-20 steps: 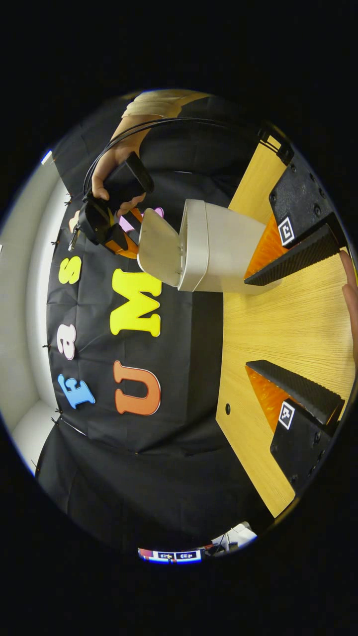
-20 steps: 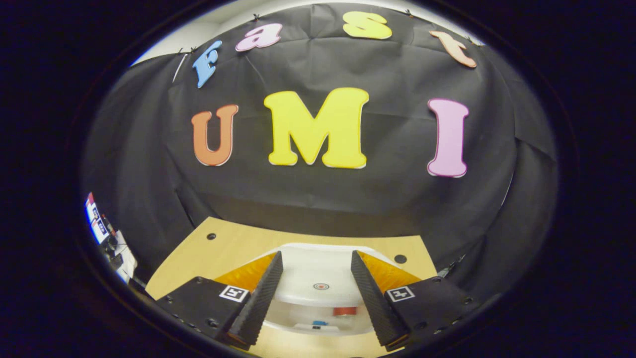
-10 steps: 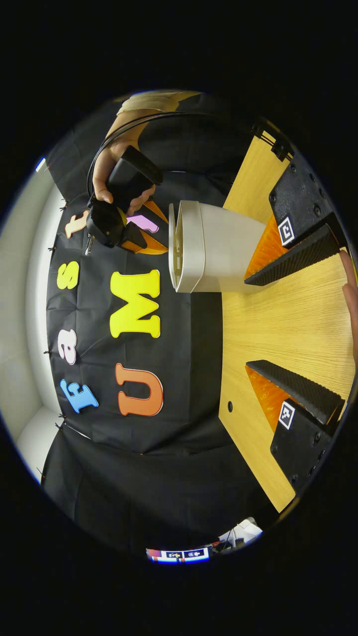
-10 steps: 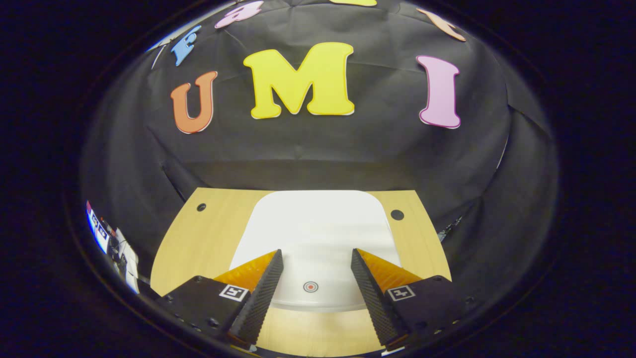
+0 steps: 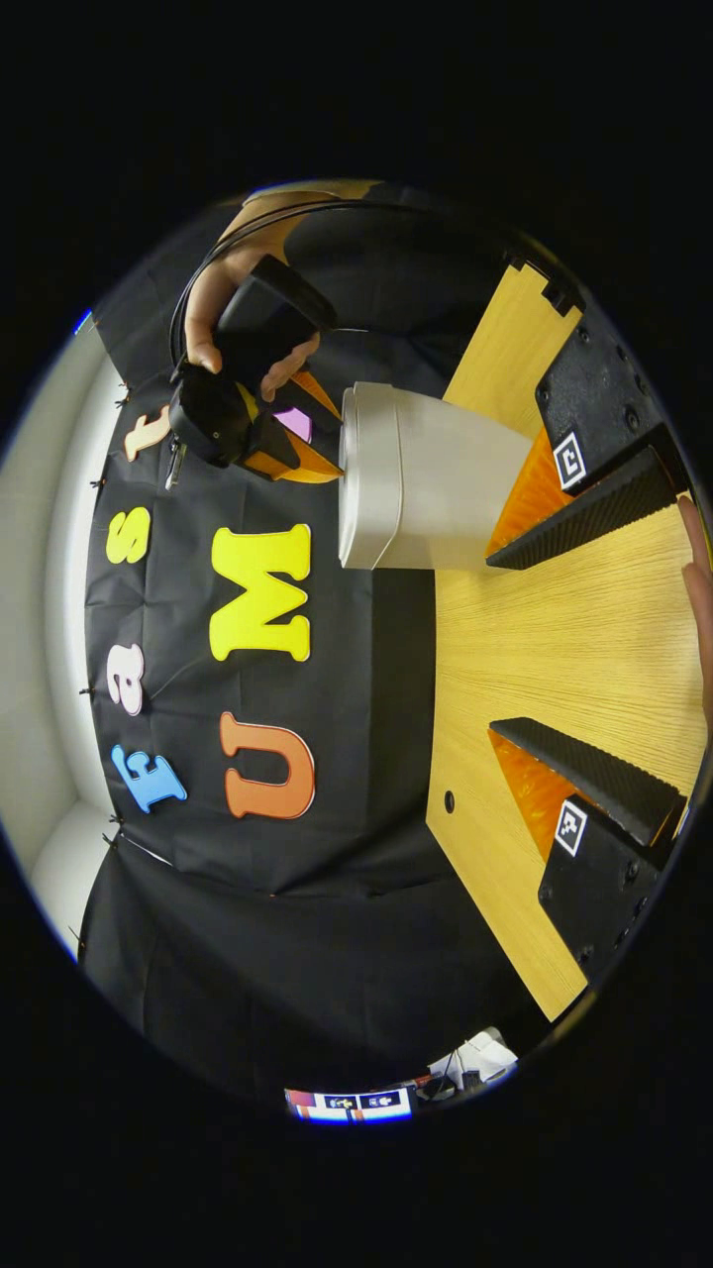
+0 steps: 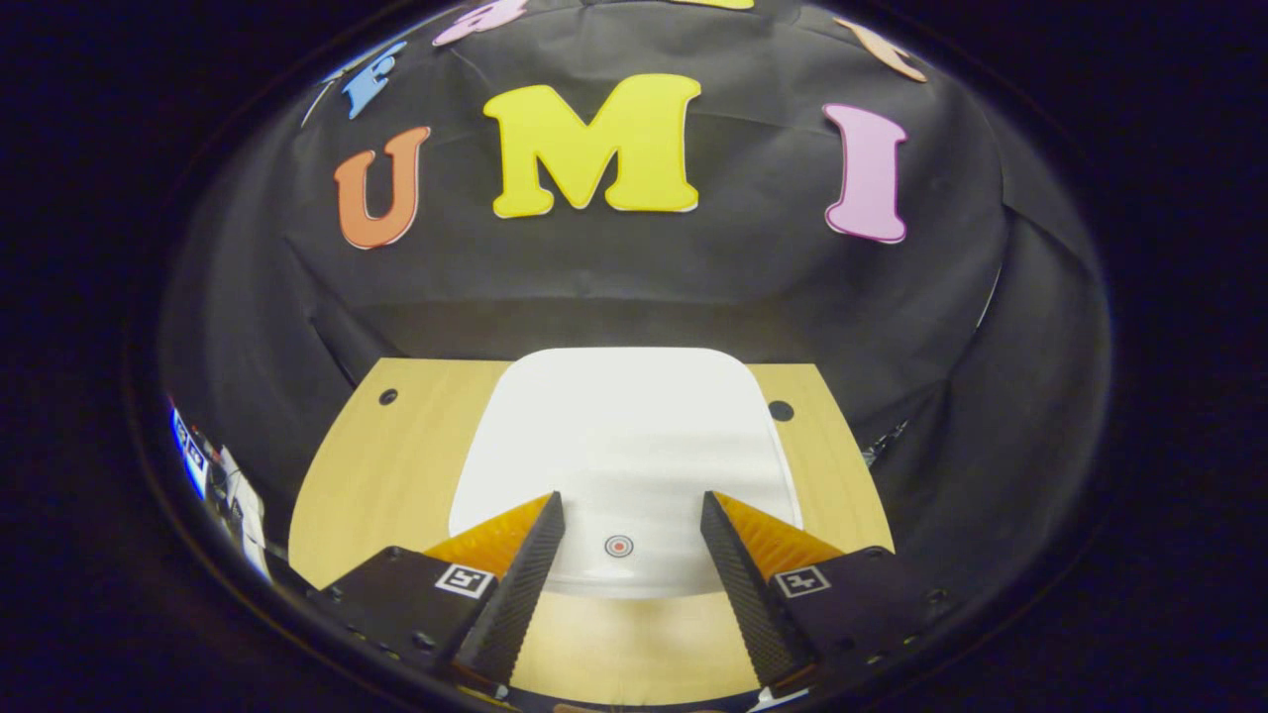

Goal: Press the lid of the desktop garbage bin to open it, pick up the crumpled paper on the desktop and throw it into the bin, then pick up the pop can on the desktop and drop it into the bin, and finally close the garbage bin lid.

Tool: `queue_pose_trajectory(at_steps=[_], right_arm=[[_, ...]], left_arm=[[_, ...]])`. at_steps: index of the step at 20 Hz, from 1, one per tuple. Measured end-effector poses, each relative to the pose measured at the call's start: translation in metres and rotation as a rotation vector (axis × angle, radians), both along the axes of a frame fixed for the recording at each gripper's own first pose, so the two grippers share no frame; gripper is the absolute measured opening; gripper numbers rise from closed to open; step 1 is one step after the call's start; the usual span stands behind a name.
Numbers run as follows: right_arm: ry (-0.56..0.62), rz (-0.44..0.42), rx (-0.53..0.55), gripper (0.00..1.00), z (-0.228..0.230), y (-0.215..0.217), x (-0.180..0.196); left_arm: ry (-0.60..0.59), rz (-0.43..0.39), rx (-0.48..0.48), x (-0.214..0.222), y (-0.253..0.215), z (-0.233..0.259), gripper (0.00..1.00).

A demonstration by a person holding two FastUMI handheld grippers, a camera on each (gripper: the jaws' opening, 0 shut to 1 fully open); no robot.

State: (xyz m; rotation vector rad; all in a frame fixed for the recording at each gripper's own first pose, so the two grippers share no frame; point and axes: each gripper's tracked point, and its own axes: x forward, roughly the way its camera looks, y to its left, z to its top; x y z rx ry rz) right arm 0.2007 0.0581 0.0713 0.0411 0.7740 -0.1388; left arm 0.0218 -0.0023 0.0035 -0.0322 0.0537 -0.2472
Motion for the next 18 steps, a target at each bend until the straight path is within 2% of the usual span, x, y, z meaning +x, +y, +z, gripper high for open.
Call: queue_pose_trajectory(at_steps=[4,6,8,12,14,17,18], right_arm=[[-0.119,0.042,-0.009,0.88,-0.002,0.000,0.000],[-0.193,0.056,0.029,0.88,-0.002,0.003,-0.001],[-0.270,0.073,0.038,0.98,-0.003,0.003,-0.004],[-0.369,0.115,0.019,0.98,-0.008,0.002,-0.005],[-0.434,0.111,0.037,1.00,-0.010,0.003,-0.006],[-0.542,0.122,-0.012,0.98,-0.011,0.000,-0.007],[-0.542,0.099,0.026,1.00,-0.016,0.001,-0.006]], left_arm=[[-0.026,0.005,0.016,-0.001,0.002,0.004,0.97],[-0.037,0.011,0.019,-0.001,0.004,0.006,0.97],[-0.035,0.014,0.020,-0.001,0.005,0.005,0.97],[-0.032,0.034,0.037,0.002,0.012,0.003,0.97],[-0.014,0.045,0.028,0.005,0.015,-0.001,0.98],[0.012,0.059,0.018,0.008,0.019,-0.006,0.98],[0.013,0.063,0.018,0.009,0.020,-0.007,0.98]])
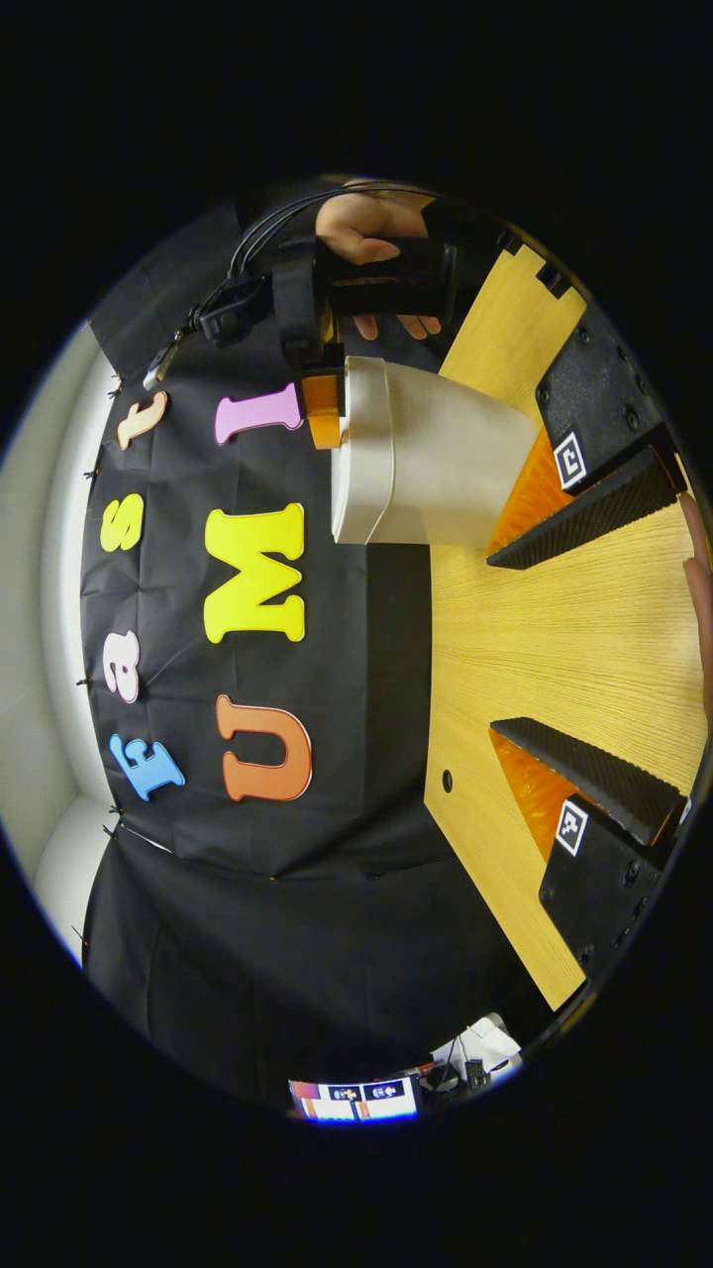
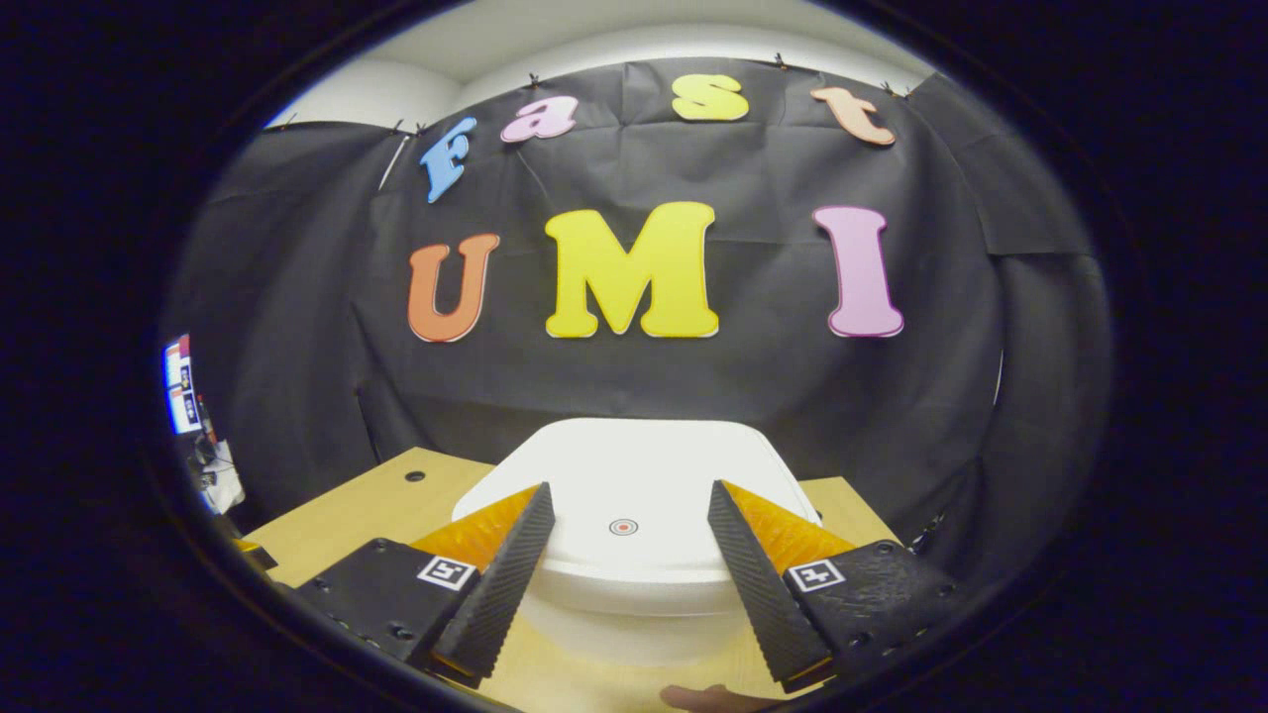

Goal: Press the lid of the desktop garbage bin to open it, pick up the crumpled paper on the desktop and throw it into the bin, then pick up the pop can on the desktop and drop it into the bin, and finally close the garbage bin lid.

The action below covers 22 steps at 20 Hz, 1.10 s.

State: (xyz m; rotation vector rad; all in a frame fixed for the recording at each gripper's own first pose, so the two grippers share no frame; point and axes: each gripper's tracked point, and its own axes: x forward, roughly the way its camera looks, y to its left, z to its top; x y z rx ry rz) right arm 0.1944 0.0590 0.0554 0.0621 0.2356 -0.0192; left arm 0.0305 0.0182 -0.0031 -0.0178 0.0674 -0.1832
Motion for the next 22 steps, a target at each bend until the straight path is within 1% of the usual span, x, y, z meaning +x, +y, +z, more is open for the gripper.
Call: queue_pose_trajectory(at_steps=[1,2,3,4,5,7,10,13,14,16,17,18,20,22], right_arm=[[-0.062,-0.001,-0.013,1.00,0.005,0.004,0.002],[-0.061,0.003,-0.056,1.00,-0.002,0.000,0.001],[-0.098,-0.003,-0.054,0.99,0.004,-0.001,0.002],[-0.096,0.001,-0.044,0.99,0.004,0.000,0.003],[-0.125,-0.002,-0.028,0.99,0.006,0.001,-0.006],[-0.183,-0.016,-0.049,0.99,0.003,-0.001,-0.007],[-0.290,-0.061,-0.080,0.98,0.006,-0.003,-0.015],[-0.387,-0.076,-0.076,0.97,0.009,-0.003,-0.019],[-0.416,-0.084,-0.067,0.96,0.007,-0.003,-0.023],[-0.447,-0.090,-0.074,0.98,0.003,-0.003,-0.036],[-0.448,-0.085,-0.100,0.96,0.000,-0.003,-0.045],[-0.462,-0.090,-0.122,0.97,0.002,-0.005,-0.054],[-0.477,-0.109,-0.176,0.95,0.000,-0.011,-0.077],[-0.490,-0.098,-0.197,0.95,-0.004,-0.007,-0.102]], left_arm=[[0.001,0.005,0.001,0.001,0.001,0.000,0.98],[0.003,0.007,0.003,0.001,0.002,-0.002,0.98],[0.005,0.008,0.003,0.002,0.001,-0.002,0.98],[0.007,0.009,0.004,0.002,0.001,-0.003,0.98],[0.009,0.011,0.003,0.002,0.001,-0.003,0.98],[0.012,0.005,-0.006,0.003,-0.003,-0.004,0.98],[0.022,0.000,-0.009,0.005,-0.009,-0.007,0.97],[0.002,0.011,0.014,0.004,-0.008,-0.004,0.98],[-0.006,0.021,0.008,0.005,-0.006,-0.002,0.97],[-0.009,0.038,-0.015,0.007,-0.002,-0.002,0.97],[-0.005,0.045,-0.032,0.009,-0.001,-0.002,0.97],[-0.005,0.044,-0.045,0.009,-0.002,-0.001,0.97],[-0.021,0.042,-0.043,0.008,-0.002,0.003,0.97],[-0.045,0.064,-0.026,0.006,0.004,0.008,0.97]])
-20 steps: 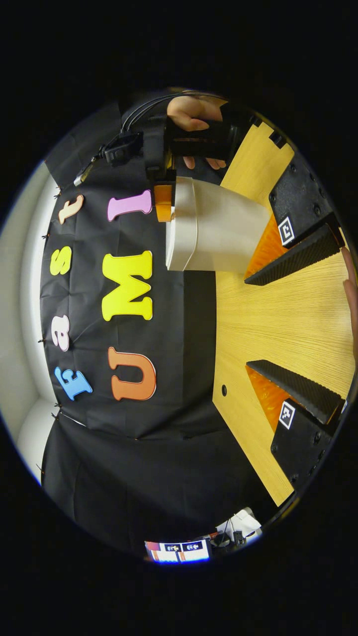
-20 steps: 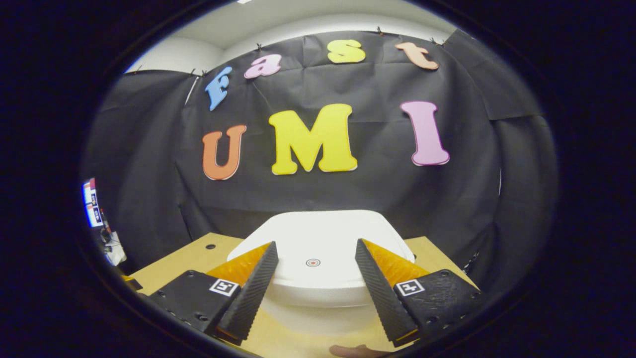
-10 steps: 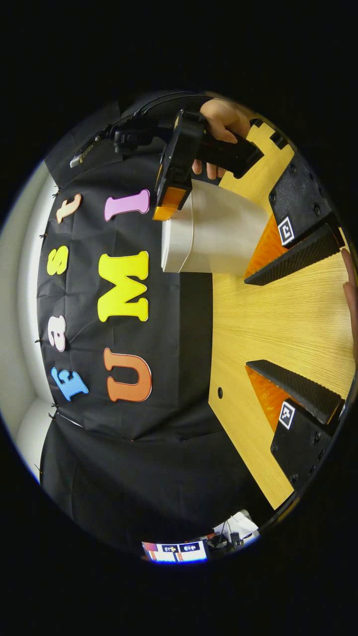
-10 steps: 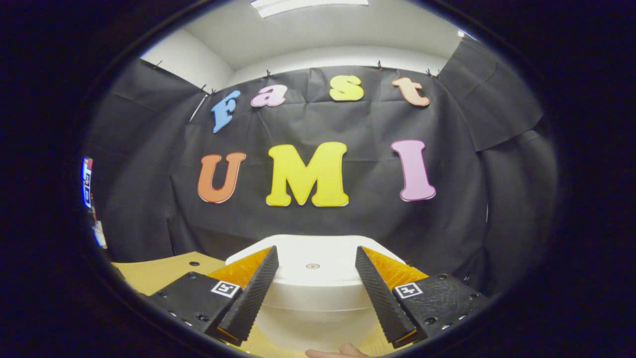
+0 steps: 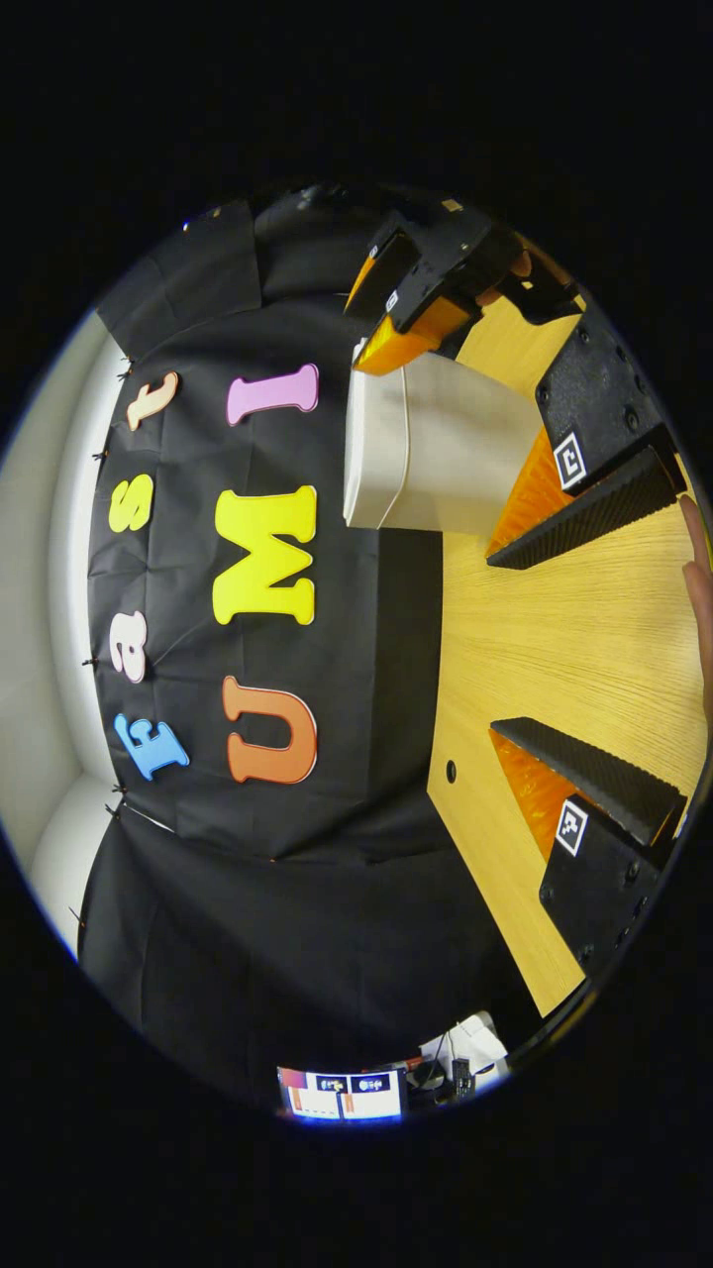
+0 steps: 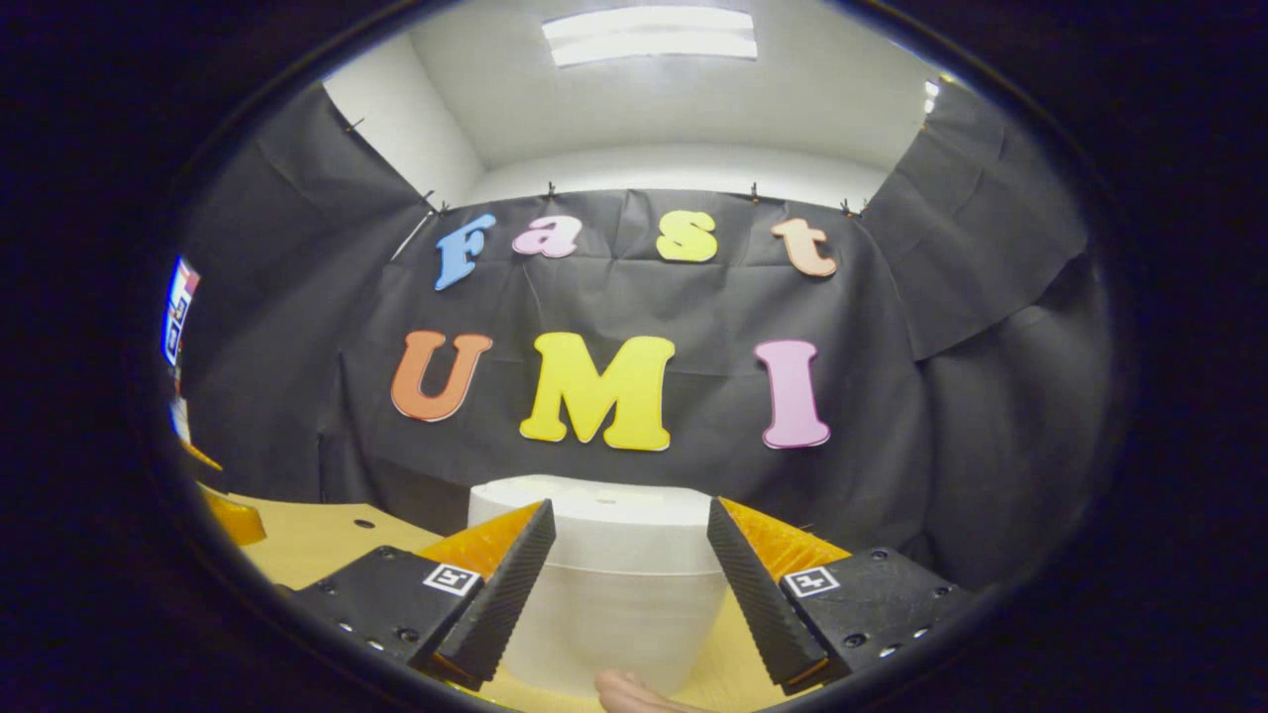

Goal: Press the lid of the desktop garbage bin to open it, pick up the crumpled paper on the desktop and throw it into the bin, then pick up the pop can on the desktop and drop it into the bin, and finally close the garbage bin lid.

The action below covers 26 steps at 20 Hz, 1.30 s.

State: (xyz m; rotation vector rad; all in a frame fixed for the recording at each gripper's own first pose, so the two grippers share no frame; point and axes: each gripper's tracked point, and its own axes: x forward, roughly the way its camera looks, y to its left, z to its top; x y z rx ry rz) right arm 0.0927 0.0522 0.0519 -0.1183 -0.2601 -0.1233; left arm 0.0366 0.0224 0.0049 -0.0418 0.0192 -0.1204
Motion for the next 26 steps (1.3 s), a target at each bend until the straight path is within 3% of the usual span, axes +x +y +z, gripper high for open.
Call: queue_pose_trajectory(at_steps=[8,11,13,16,26], right_arm=[[0.027,0.047,0.097,0.95,-0.017,-0.021,-0.082],[0.087,0.012,0.098,0.95,-0.035,-0.049,-0.096],[0.096,-0.006,0.116,0.95,-0.034,-0.065,-0.107],[0.106,-0.028,0.132,0.95,-0.028,-0.083,-0.112],[0.145,-0.014,0.090,0.95,-0.021,-0.084,-0.117]], left_arm=[[-0.015,-0.016,0.014,-0.008,-0.018,0.002,0.97],[-0.009,0.022,0.009,-0.014,-0.019,0.000,0.98],[-0.019,-0.017,0.002,-0.019,-0.036,-0.004,0.97],[0.033,-0.012,0.016,-0.021,-0.043,-0.020,0.98],[0.006,-0.015,0.041,-0.032,-0.059,-0.006,0.97]])
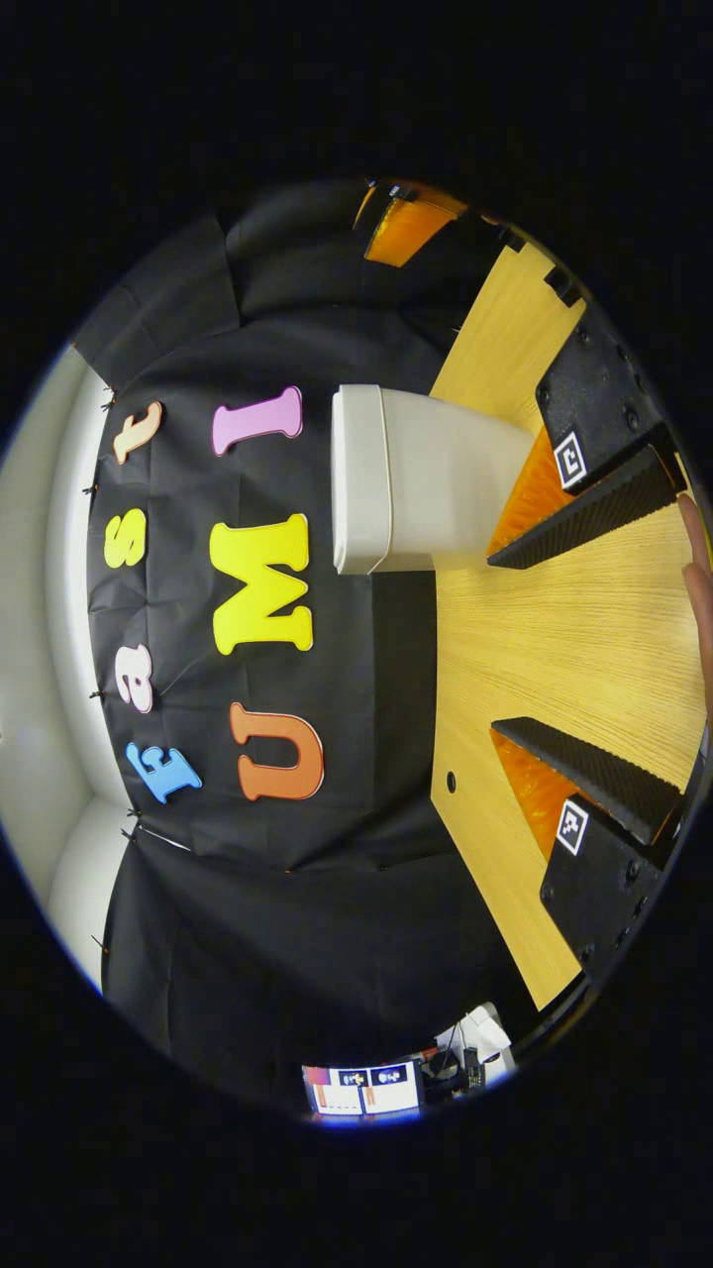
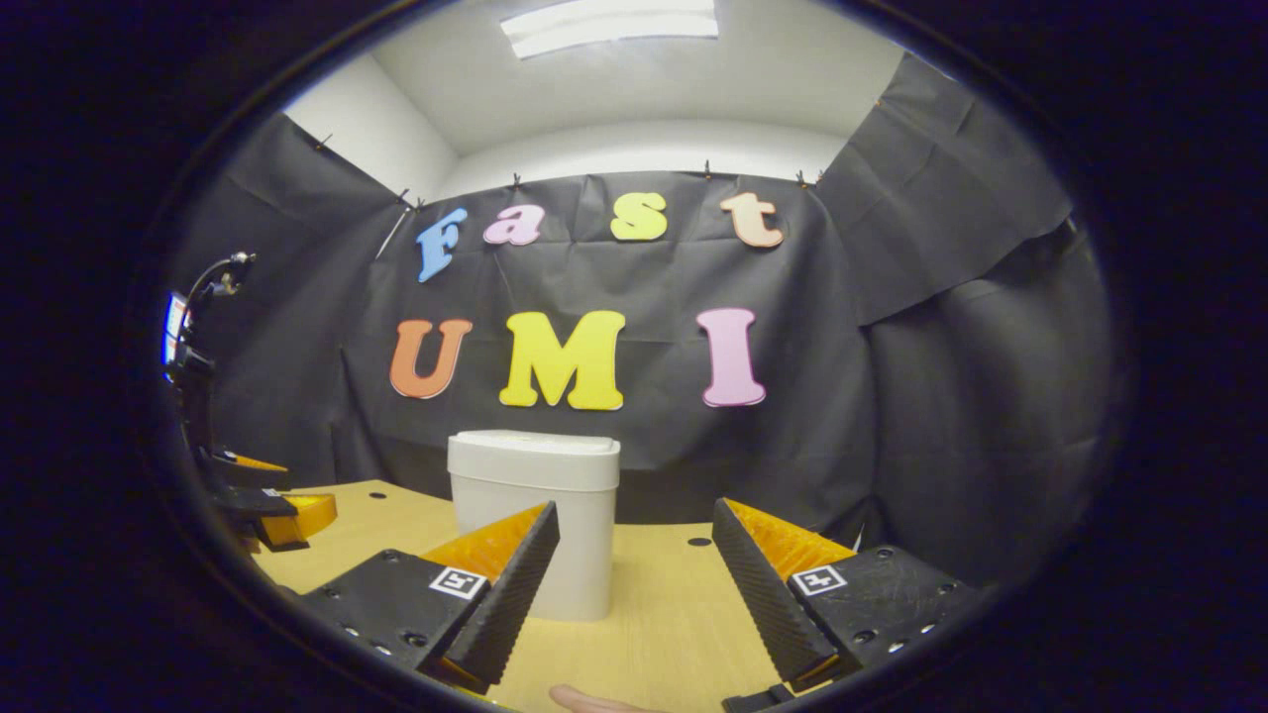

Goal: Press the lid of the desktop garbage bin to open it, pick up the crumpled paper on the desktop and throw it into the bin, then pick up the pop can on the desktop and drop it into the bin, and finally close the garbage bin lid.

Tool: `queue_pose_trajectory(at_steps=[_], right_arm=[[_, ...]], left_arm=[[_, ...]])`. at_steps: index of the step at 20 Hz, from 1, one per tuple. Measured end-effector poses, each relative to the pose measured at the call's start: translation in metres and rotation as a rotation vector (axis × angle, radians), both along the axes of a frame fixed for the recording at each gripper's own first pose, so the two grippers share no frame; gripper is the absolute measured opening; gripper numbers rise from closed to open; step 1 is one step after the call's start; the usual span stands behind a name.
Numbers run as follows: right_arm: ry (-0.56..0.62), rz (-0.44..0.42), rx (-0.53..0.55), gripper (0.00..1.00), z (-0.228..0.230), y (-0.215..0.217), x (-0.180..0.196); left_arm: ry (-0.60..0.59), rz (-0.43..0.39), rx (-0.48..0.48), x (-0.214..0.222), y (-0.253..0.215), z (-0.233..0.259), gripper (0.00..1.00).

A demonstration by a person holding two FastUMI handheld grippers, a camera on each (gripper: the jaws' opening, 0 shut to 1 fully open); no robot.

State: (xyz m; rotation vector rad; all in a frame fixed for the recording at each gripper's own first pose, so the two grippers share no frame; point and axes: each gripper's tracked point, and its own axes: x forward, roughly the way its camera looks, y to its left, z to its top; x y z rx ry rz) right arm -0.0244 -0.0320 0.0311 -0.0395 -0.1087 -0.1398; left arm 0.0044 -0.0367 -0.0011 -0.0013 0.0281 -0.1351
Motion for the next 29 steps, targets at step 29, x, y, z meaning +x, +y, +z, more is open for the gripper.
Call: queue_pose_trajectory(at_steps=[29], right_arm=[[0.096,0.050,-0.027,0.97,-0.025,0.014,0.006]], left_arm=[[-0.024,-0.032,0.021,-0.009,-0.016,0.002,0.98]])
